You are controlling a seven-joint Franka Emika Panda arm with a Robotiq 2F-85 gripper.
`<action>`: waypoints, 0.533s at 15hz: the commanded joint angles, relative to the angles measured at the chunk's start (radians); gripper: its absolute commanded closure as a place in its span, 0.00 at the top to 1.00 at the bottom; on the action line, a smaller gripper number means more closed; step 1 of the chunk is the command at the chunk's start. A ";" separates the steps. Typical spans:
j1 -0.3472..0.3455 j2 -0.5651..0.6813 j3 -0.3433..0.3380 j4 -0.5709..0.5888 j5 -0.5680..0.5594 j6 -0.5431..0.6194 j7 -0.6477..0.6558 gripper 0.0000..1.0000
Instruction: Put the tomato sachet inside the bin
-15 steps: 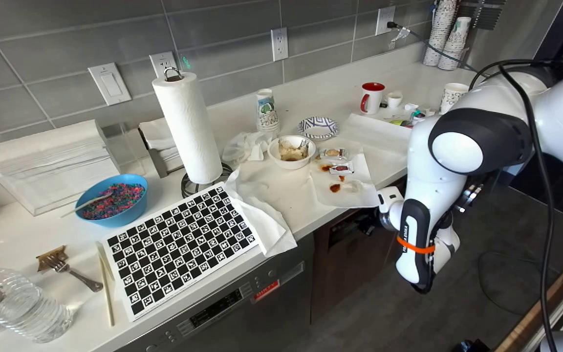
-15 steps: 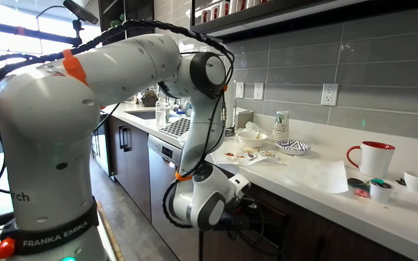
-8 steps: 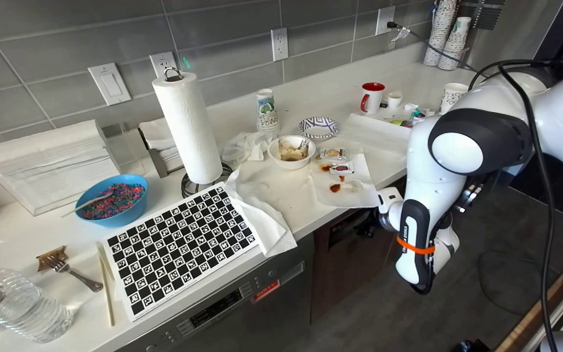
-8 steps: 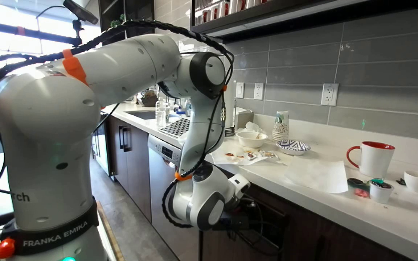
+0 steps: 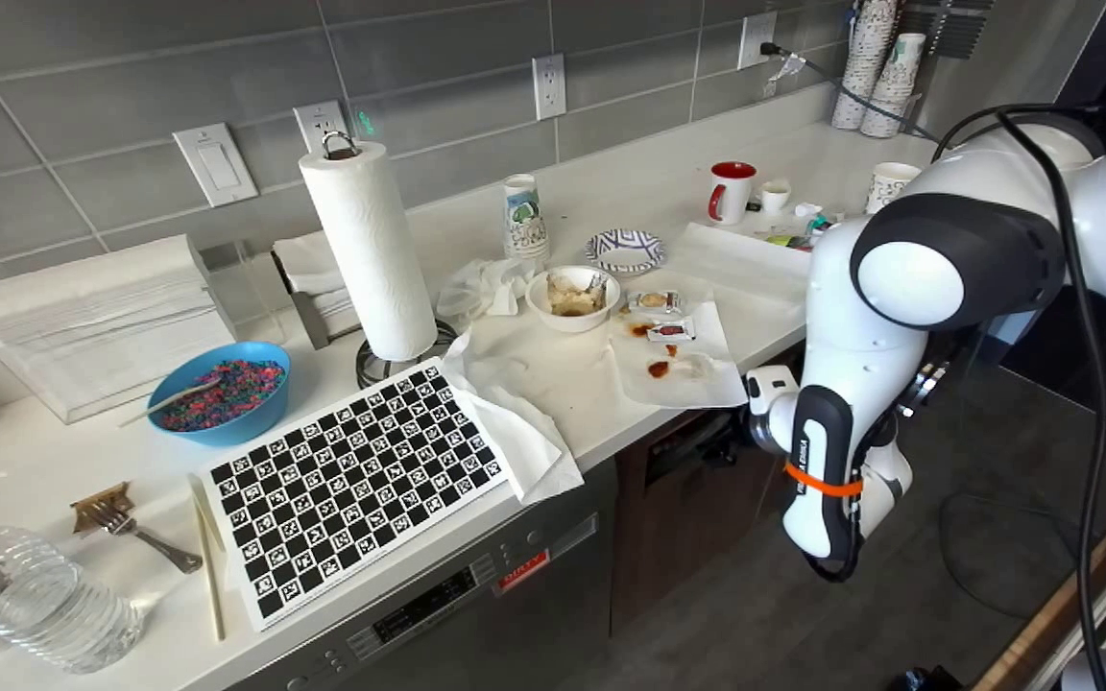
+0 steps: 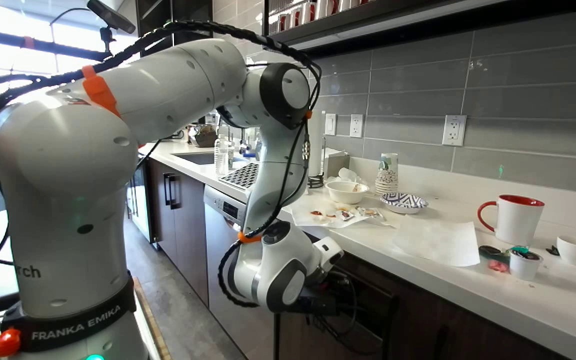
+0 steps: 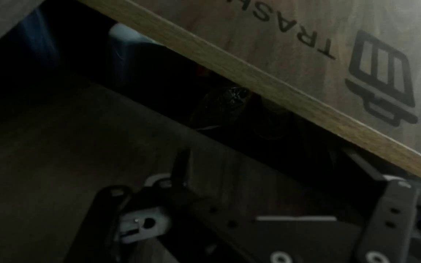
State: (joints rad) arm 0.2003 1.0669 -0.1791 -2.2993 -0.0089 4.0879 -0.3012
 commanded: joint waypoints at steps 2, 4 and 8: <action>-0.006 -0.129 0.014 -0.068 0.047 -0.016 0.021 1.00; -0.011 -0.172 0.027 -0.104 0.066 -0.056 0.045 1.00; -0.019 -0.263 0.048 -0.168 0.079 -0.180 0.090 1.00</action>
State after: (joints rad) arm 0.1914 0.9225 -0.1496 -2.4114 0.0410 3.9982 -0.2201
